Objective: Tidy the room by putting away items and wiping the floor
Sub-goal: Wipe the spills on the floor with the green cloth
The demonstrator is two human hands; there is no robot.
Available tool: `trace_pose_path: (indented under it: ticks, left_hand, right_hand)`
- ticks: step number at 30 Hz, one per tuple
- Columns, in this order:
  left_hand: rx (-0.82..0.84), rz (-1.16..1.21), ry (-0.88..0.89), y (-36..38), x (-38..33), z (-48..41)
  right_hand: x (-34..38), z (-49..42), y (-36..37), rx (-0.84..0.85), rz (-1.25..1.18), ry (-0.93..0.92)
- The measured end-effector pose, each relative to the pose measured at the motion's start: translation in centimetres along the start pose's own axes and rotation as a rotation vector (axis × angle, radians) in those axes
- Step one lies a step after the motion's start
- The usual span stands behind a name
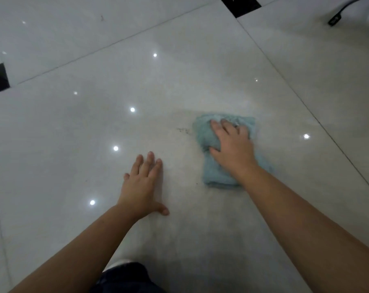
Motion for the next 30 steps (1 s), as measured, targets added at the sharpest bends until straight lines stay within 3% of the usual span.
trace_pose_path:
  ticks: [3, 5, 7, 10, 12, 16, 18, 19, 22, 24, 26, 28, 30]
  left_hand:
    - [-0.006, 0.020, -0.010, 0.0, 0.0, 0.0]
    - [-0.002, 0.029, -0.009, -0.1, 0.0, 0.1]
    - [0.003, 0.040, -0.005, -0.1, 0.1, 0.0]
    - [0.015, 0.043, -0.005, -0.1, 0.0, 0.0]
    - [0.020, 0.041, -0.006, -0.1, 0.0, -0.1]
    - [0.031, 0.050, -0.008, -0.1, 0.1, -0.1]
    - [0.028, 0.062, -0.009, -0.1, 0.2, -0.1]
    - [0.028, 0.070, -0.009, -0.1, 0.2, 0.0]
    - [0.030, 0.072, -0.005, 0.0, 0.3, -0.1]
    - [0.026, 0.077, -0.003, 0.1, 0.3, -0.1]
    - [0.026, 0.085, -0.002, -0.1, 0.3, -0.1]
    - [0.029, 0.091, -0.008, -0.1, 0.3, 0.0]
    - [0.020, 0.102, -0.013, 0.0, 0.3, 0.1]
  right_hand:
    - [5.6, 1.6, 1.9, -0.060, 0.026, -0.320]
    - [6.2, 1.2, 2.6, -0.088, 0.014, -0.383]
    - [4.4, -1.1, 2.2, -0.095, -0.025, -0.274]
    - [0.9, -4.7, 0.6, -0.174, -0.093, 0.106]
    - [1.4, -5.1, -0.1, -0.179, -0.091, 0.174]
    - [8.1, -0.7, 2.6, -0.095, 0.012, -0.300]
    - [8.3, -0.7, 3.1, -0.081, 0.050, -0.406]
    - [7.2, -1.8, 2.8, -0.081, 0.058, -0.379]
    - [1.7, -5.4, 0.6, -0.146, -0.015, 0.012]
    - [0.4, -5.7, -0.4, -0.166, 0.017, 0.134]
    - [3.0, -4.2, 0.4, -0.132, 0.078, -0.001]
    - [6.5, -1.5, 2.2, -0.090, 0.083, -0.286]
    - [7.2, -0.5, 3.0, -0.042, 0.074, -0.397]
Point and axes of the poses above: each hand's wrist, its own z-axis away from the middle knuckle, its own y-axis out of the palm, x = y × z, the point moved 1 cm from there along -z, towards the middle knuckle, and after that the axes turned 2 degrees about y, right-handed, at the moved point
